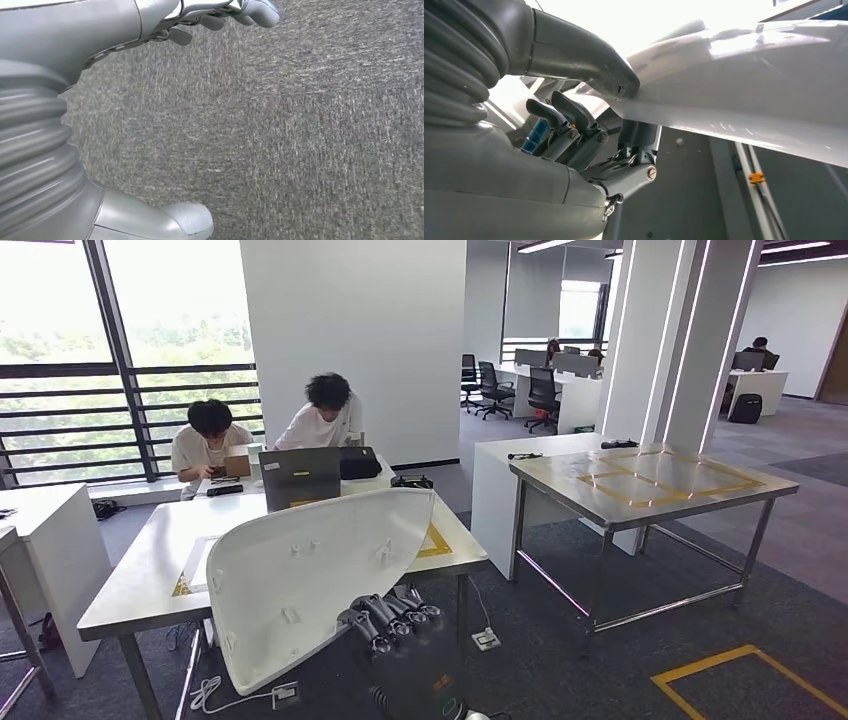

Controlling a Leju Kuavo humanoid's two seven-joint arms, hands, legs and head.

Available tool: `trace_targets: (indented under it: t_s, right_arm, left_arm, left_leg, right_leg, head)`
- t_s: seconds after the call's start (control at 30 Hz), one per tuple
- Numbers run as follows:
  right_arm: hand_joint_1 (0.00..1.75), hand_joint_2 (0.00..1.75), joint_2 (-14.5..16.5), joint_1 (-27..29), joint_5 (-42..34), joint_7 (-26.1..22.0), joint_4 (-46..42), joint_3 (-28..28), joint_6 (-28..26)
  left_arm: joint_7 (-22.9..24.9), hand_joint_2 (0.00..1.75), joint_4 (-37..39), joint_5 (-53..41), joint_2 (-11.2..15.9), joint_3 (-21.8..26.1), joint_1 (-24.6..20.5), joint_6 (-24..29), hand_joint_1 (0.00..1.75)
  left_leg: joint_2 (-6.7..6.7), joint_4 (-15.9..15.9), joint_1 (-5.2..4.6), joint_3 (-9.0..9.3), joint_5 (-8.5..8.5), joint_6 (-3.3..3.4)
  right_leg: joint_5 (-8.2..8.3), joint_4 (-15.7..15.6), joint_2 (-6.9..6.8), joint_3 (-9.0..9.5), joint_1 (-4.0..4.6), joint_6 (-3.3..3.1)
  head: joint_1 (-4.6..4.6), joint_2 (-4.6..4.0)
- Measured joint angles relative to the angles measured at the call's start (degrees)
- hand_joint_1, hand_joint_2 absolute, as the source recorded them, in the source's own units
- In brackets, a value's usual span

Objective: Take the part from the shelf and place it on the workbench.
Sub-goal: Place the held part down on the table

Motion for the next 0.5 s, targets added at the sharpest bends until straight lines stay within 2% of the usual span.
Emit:
trace_targets:
  t_s: [0.03,0.07,0.13,0.2,0.27,0.3,0.33,0.37,0.4,0.43,0.47,0.5]
  right_arm:
    - [1.69,1.75,-0.1,0.0,0.0,0.0,0.0,0.0,0.0]
    - [1.69,1.75,0.0,-0.2,0.0,0.0,0.0,0.0,0.0]
    - [1.69,1.75,0.0,-0.5,0.0,0.0,-0.1,-0.1,-0.1]
    - [1.69,1.75,0.1,-0.6,0.0,0.0,-0.1,-0.1,-0.1]
    - [1.69,1.75,0.1,-0.4,0.0,0.0,-0.1,-0.1,-0.1]
    - [1.69,1.75,0.1,-0.3,0.0,0.0,-0.1,-0.1,-0.1]
    - [1.69,1.75,0.1,-0.2,0.0,0.0,-0.1,-0.1,-0.1]
    - [1.69,1.75,0.1,-0.2,0.0,0.0,-0.1,-0.1,-0.1]
    - [1.69,1.75,0.1,-0.2,0.0,0.0,-0.1,-0.1,-0.1]
    - [1.69,1.75,0.1,-0.2,0.0,0.0,-0.1,-0.1,-0.1]
    - [1.69,1.75,0.1,-0.2,0.0,0.0,-0.1,-0.1,-0.1]
    - [1.69,1.75,0.1,-0.2,0.0,0.0,-0.1,-0.1,0.0]
  left_arm:
    - [-0.1,1.75,0.0,0.0,-0.1,0.0,0.0,0.0,0.0]
    - [-0.1,1.75,0.0,0.0,0.0,0.1,-0.1,0.0,0.0]
    - [-0.3,1.75,0.0,-0.1,-0.1,0.1,-0.2,0.0,0.0]
    - [-0.3,1.75,0.0,-0.2,-0.1,0.2,-0.4,0.1,0.0]
    - [-0.3,1.75,0.0,-0.2,0.0,0.2,-0.5,0.1,0.0]
    - [-0.2,1.75,0.0,-0.2,0.0,0.2,-0.5,0.1,0.0]
    - [-0.2,1.75,0.0,-0.2,0.0,0.3,-0.4,0.1,0.0]
    - [-0.1,1.75,0.0,-0.2,0.1,0.3,-0.4,0.1,0.0]
    - [0.0,1.75,0.0,-0.2,0.1,0.3,-0.4,0.1,0.0]
    - [0.0,1.75,0.0,-0.2,0.1,0.3,-0.3,0.1,0.0]
    - [0.1,1.75,0.0,-0.2,0.1,0.4,-0.2,0.1,0.0]
    - [0.1,1.75,0.0,-0.2,0.1,0.4,-0.2,0.0,0.0]
  left_leg:
    - [-0.1,0.3,-0.04,0.57,-0.32,-0.29]
    - [-0.16,0.8,-0.06,0.78,-0.37,-0.61]
    - [0.33,4.2,-0.08,-0.27,0.59,-1.36]
    - [1.04,10.3,0.21,-4.2,0.14,-2.16]
    - [1.32,15.5,0.77,-8.9,-3.24,-2.86]
    - [1.38,16.5,1.08,-10.7,-4.95,-3.18]
    - [1.47,15.9,1.38,-11.79,-5.76,-3.47]
    - [1.61,13.9,1.7,-12.15,-5.07,-3.82]
    - [1.84,10.6,2.03,-11.95,-2.59,-4.2]
    - [2.25,6.7,2.35,-11.73,1.42,-4.54]
    - [2.76,3.8,2.51,-11.47,5.1,-4.56]
    - [3.09,1.8,2.55,-11.26,7.93,-4.34]
  right_leg:
    - [0.58,-0.6,0.17,0.31,0.13,-0.35]
    - [0.31,-0.7,0.21,1.02,0.0,-0.65]
    - [-0.36,-1.1,0.11,2.74,-0.34,-1.35]
    - [-1.49,-1.4,-0.07,4.47,-0.71,-1.71]
    - [-2.91,-1.4,-0.15,5.97,-1.08,-1.59]
    - [-3.7,-1.4,-0.13,6.84,-1.33,-1.4]
    - [-4.55,-1.4,-0.11,7.82,-1.63,-1.15]
    - [-5.44,-1.4,-0.1,8.91,-1.97,-0.84]
    - [-6.39,-1.4,-0.12,10.02,-2.3,-0.43]
    - [-7.34,-1.3,-0.14,11.02,-2.53,0.02]
    - [-8.23,-1.4,-0.15,11.77,-2.62,0.55]
    - [-8.97,-1.7,-0.18,12.34,-2.61,1.12]
  head:
    - [-0.06,0.0]
    - [-0.04,0.0]
    - [-0.09,0.0]
    - [-0.21,0.0]
    - [-0.34,0.0]
    - [-0.33,0.0]
    - [-0.35,0.0]
    - [-0.37,0.0]
    - [-0.39,0.0]
    - [-0.51,-0.01]
    - [-0.55,-0.02]
    - [-0.63,-0.02]
